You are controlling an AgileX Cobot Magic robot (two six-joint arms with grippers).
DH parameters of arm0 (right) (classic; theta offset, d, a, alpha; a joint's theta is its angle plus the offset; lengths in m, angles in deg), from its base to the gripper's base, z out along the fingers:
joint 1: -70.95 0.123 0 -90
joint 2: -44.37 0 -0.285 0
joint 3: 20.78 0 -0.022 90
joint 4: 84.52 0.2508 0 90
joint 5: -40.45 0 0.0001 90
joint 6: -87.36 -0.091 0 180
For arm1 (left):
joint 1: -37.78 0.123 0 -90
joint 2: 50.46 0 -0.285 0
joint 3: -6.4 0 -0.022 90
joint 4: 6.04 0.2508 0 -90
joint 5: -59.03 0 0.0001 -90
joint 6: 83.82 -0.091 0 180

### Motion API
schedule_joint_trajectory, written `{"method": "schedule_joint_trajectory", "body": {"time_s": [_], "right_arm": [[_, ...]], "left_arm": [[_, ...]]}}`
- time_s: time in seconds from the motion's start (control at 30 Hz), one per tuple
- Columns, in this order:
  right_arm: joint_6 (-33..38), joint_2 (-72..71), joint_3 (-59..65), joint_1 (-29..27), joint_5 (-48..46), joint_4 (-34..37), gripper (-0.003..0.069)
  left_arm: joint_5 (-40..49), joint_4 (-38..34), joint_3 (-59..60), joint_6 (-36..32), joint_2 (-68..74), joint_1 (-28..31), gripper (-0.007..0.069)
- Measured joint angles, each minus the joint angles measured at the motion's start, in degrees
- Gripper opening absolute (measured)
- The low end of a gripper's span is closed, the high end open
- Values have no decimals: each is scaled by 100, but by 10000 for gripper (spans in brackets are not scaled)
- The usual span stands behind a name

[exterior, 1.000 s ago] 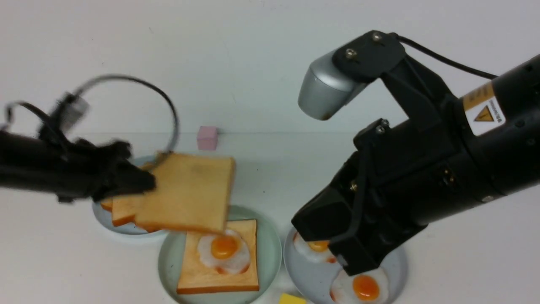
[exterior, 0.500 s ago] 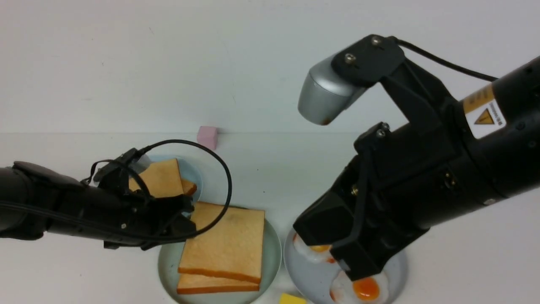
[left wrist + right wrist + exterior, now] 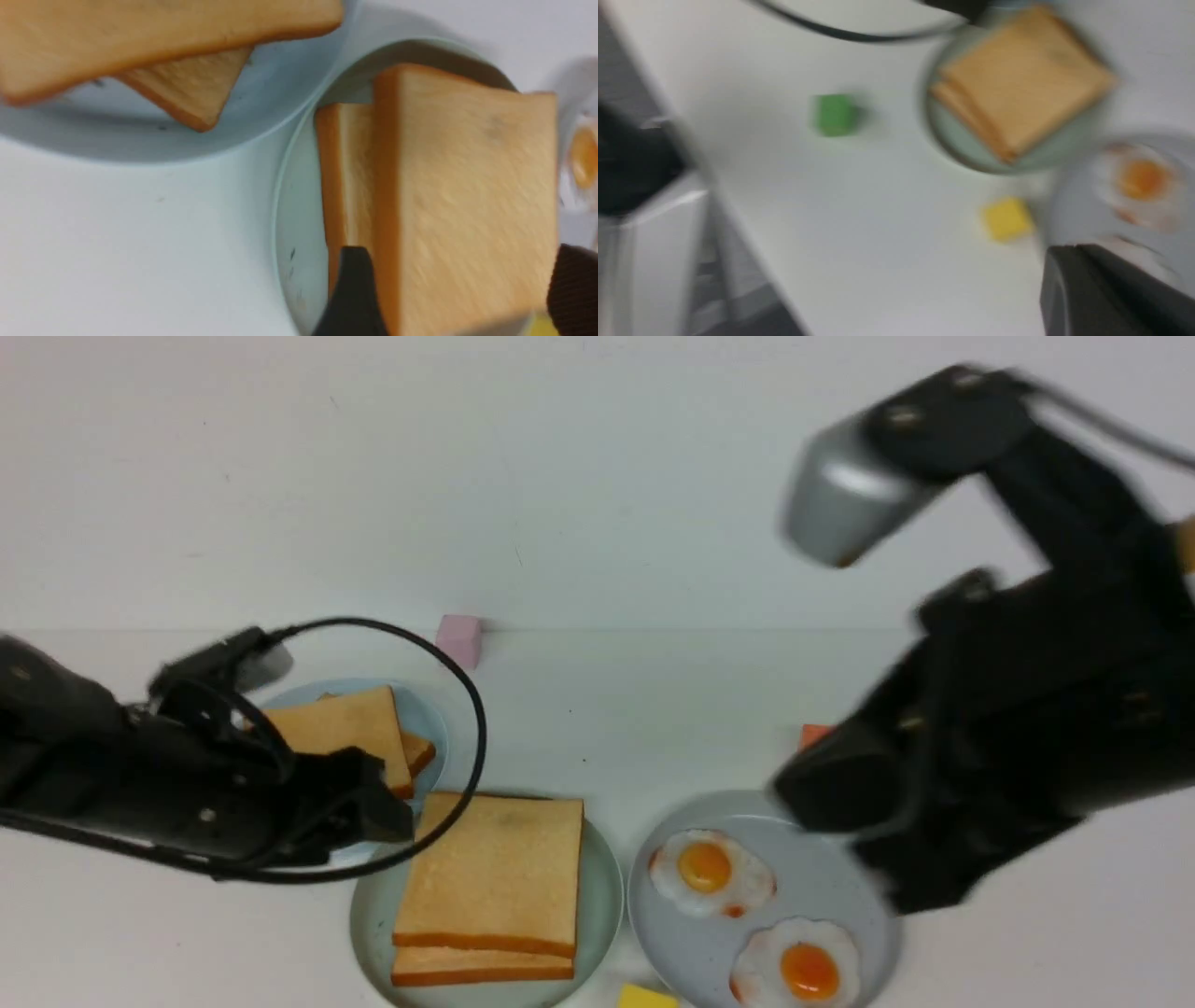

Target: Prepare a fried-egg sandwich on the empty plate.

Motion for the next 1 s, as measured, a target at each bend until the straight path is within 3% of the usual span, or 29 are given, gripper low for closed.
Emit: {"method": "schedule_joint_trajectory", "body": {"time_s": [0.13,0.23,0.4,0.53,0.77,1.0], "right_arm": [[-802,-606,788,0,112,-1096,43],[-1255,-1348,1817,0,758,-1495,44],[-1459,-2947,3747,0,2370,-1337,44],[-1477,-4190,4807,0,3012,-1224,46],[-1477,-5592,5684,0,3541,-1224,27],[-1477,-5863,5749,0,3525,-1225,-10]], "left_arm": [[799,644,-305,577,-689,-77,538],[1199,755,-334,651,-1197,-355,458],[1757,847,-285,765,-2115,-873,167],[1938,905,89,1191,-3236,-1082,-13],[2093,1405,1165,1697,-5236,-1112,-13],[2038,1538,1406,1735,-6264,-1112,-13]]}}
